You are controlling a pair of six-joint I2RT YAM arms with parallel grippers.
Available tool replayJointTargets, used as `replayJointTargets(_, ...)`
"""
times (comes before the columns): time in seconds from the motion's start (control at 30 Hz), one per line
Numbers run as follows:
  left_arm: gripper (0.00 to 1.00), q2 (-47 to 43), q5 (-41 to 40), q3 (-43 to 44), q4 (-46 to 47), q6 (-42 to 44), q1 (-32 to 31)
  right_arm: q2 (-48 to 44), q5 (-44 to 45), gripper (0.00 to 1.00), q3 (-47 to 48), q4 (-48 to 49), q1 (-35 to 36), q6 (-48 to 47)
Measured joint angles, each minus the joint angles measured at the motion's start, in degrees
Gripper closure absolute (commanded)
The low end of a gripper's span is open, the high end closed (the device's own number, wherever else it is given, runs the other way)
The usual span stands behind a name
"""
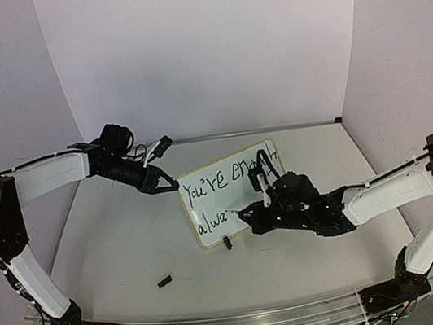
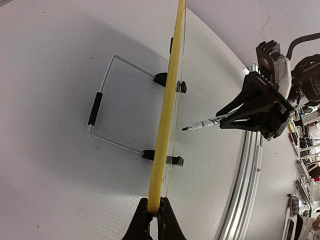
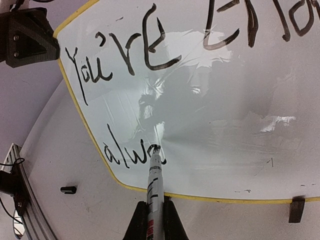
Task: Write a sentence on the whiteboard
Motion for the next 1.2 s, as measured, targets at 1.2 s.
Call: replayJointTargets(1.2,1.0,0.0,0.01,0.0,0.0,-0.09,-0.07,1.85,2.52,1.0,-3.37,0.68,0.07,1.46)
